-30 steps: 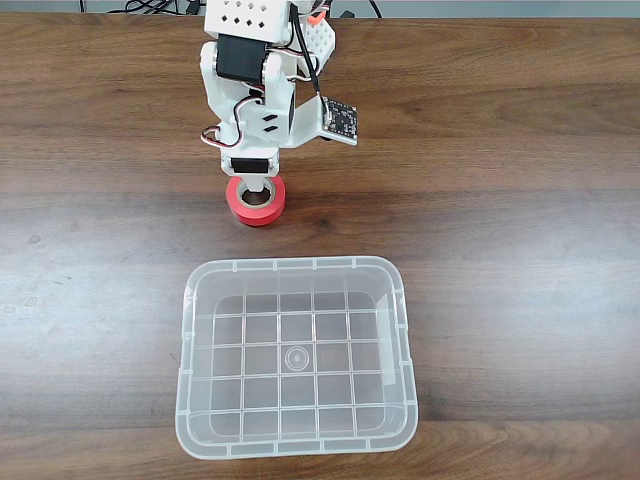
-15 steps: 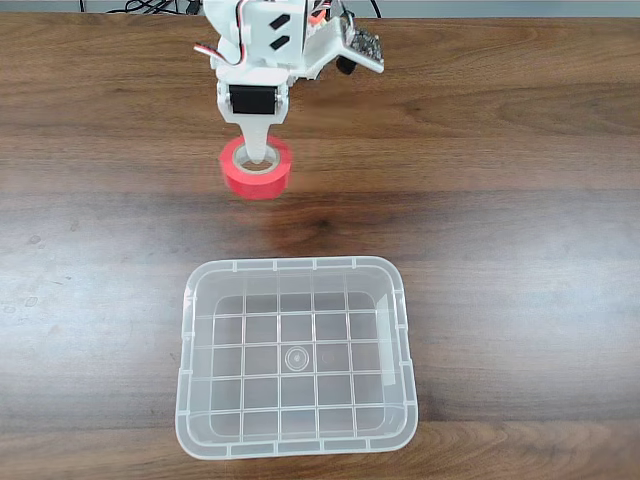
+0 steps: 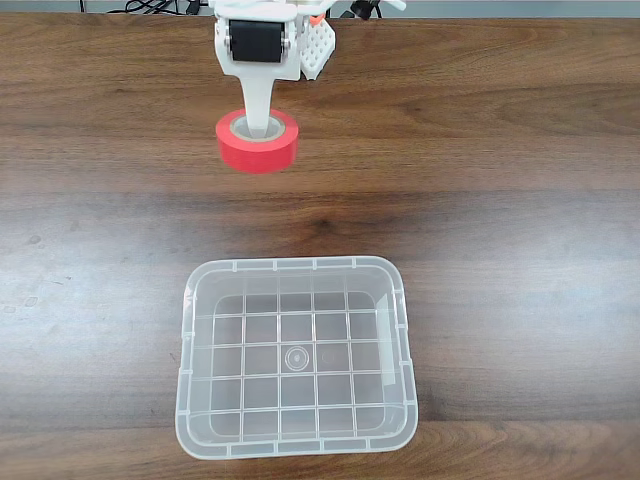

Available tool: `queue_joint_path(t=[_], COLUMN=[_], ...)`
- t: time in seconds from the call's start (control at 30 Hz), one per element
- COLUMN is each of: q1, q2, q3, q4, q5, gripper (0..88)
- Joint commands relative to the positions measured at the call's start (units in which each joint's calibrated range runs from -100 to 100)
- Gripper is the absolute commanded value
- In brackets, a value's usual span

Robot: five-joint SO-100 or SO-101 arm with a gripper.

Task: Grab the tape and place it in the box.

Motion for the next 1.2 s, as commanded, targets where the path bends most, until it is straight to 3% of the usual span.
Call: queue_joint_path(t=[0.0,0.5,0.97,1.17], q1=[-3.63,-8.46,-8.39,-8.24], q2=[4.31,47.59,77.12,78.41], q3=[-18.20,-63.14,-84.61,-84.87], q4=[1.27,-1.21,-1.72,-1.64], q5=[-1.04,-3.31,-3.10,-3.04], gripper=[4.0,3.5,4.4,15.2])
